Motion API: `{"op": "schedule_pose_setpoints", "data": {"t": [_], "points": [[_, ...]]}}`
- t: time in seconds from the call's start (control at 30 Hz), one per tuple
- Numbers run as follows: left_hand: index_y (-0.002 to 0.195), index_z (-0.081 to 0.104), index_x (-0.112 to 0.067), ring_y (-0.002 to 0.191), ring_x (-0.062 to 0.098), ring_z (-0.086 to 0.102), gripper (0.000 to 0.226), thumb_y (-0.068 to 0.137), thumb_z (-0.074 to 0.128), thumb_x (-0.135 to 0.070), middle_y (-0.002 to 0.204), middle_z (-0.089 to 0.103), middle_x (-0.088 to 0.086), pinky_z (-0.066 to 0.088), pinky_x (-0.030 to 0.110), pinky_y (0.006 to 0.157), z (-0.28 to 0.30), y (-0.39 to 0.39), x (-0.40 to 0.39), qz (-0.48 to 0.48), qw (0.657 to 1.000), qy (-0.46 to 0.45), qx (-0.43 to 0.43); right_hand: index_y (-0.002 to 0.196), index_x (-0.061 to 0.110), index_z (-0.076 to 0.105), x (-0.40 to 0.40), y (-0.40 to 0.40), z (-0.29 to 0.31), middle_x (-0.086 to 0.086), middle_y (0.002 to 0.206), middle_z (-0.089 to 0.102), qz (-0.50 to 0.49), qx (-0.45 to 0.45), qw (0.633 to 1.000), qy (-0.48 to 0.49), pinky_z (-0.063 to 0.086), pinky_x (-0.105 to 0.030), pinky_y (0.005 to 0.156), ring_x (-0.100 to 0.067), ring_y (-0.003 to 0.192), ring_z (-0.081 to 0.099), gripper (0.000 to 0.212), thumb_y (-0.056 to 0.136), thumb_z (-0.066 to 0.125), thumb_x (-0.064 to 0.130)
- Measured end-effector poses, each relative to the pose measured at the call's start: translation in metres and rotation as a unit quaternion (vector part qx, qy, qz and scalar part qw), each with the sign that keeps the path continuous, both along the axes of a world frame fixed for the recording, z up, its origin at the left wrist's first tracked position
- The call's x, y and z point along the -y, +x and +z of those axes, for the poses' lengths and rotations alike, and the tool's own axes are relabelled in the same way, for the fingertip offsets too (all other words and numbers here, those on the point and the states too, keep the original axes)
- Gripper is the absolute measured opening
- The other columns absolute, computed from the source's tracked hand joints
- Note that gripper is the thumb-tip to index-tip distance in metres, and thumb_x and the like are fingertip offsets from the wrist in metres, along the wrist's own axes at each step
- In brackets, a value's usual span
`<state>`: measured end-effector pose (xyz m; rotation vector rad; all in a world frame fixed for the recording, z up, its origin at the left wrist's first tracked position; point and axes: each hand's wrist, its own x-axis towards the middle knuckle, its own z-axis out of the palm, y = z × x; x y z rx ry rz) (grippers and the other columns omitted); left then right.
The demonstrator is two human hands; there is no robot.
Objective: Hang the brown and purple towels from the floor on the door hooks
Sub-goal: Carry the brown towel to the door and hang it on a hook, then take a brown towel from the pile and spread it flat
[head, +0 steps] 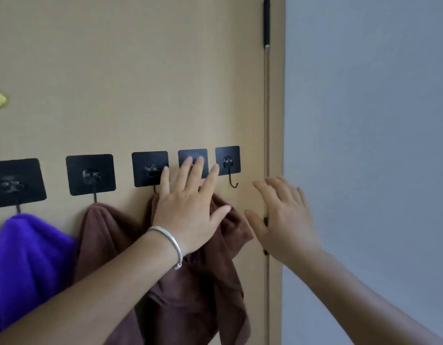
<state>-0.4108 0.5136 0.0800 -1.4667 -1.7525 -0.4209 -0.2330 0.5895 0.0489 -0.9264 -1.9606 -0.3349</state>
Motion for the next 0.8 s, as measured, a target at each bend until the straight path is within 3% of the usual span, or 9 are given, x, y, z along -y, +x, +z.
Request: {"op": "schedule_pose_setpoints", "data": {"t": [0.17, 0.27, 0.57, 0.8], "points": [[0.152, -0.001, -0.029, 0.147, 0.024, -0.004, 0.081, 0.085, 0.022, -0.069, 0.161, 0.003, 0.006, 0.003, 0.056, 0.116, 0.000, 0.034, 0.000, -0.125, 0.992, -0.007, 0.000, 0.146, 0.027, 0.030, 0.045, 0.044, 0.003, -0.001, 0.154, 0.030, -0.126, 0.007, 0.992, -0.008, 0.011, -0.049, 0.118, -0.022, 0.146, 0.013, 0.062, 0.092, 0.041, 0.055], [0.151, -0.003, -0.028, 0.147, 0.025, -0.005, 0.079, 0.087, 0.018, -0.069, 0.161, 0.001, 0.006, 0.002, 0.057, 0.116, -0.004, 0.066, 0.004, -0.208, 0.978, -0.011, -0.008, 0.146, 0.027, 0.031, 0.078, 0.080, 0.003, -0.002, 0.154, 0.031, -0.203, 0.011, 0.979, -0.008, 0.013, -0.050, 0.118, -0.023, 0.146, 0.015, 0.063, 0.092, 0.044, 0.055], [0.151, -0.010, -0.027, 0.147, 0.025, -0.007, 0.078, 0.086, 0.009, -0.067, 0.161, -0.002, 0.008, 0.002, 0.058, 0.115, -0.020, 0.194, 0.038, -0.417, 0.909, -0.020, 0.005, 0.146, 0.029, 0.032, 0.195, 0.195, 0.014, -0.003, 0.154, 0.031, -0.401, 0.019, 0.916, -0.017, 0.012, -0.053, 0.118, -0.021, 0.147, 0.014, 0.064, 0.090, 0.049, 0.054], [0.151, -0.007, -0.026, 0.147, 0.027, -0.002, 0.078, 0.087, 0.014, -0.066, 0.161, 0.003, 0.009, 0.004, 0.058, 0.114, -0.011, 0.296, 0.089, -0.551, 0.834, -0.017, 0.002, 0.144, 0.026, 0.038, 0.297, 0.277, 0.017, -0.005, 0.151, 0.035, -0.530, 0.025, 0.847, -0.005, 0.016, -0.054, 0.116, -0.023, 0.145, 0.020, 0.063, 0.088, 0.051, 0.053]]}}
